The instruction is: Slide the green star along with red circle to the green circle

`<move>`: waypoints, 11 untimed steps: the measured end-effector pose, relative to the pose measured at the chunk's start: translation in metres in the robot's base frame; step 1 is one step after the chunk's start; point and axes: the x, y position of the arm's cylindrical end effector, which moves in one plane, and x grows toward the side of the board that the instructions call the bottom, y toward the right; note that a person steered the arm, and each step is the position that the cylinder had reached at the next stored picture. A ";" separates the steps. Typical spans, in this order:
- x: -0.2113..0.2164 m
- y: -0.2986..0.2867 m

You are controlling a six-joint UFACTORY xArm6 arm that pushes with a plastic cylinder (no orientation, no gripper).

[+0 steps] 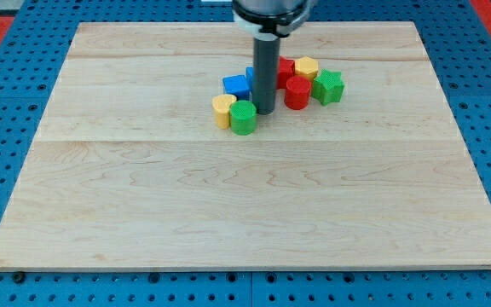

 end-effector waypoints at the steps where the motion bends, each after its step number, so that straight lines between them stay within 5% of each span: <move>1: 0.017 -0.027; 3: 0.046 -0.087; 5: 0.023 0.091; 7: -0.049 0.211; 11: -0.040 0.080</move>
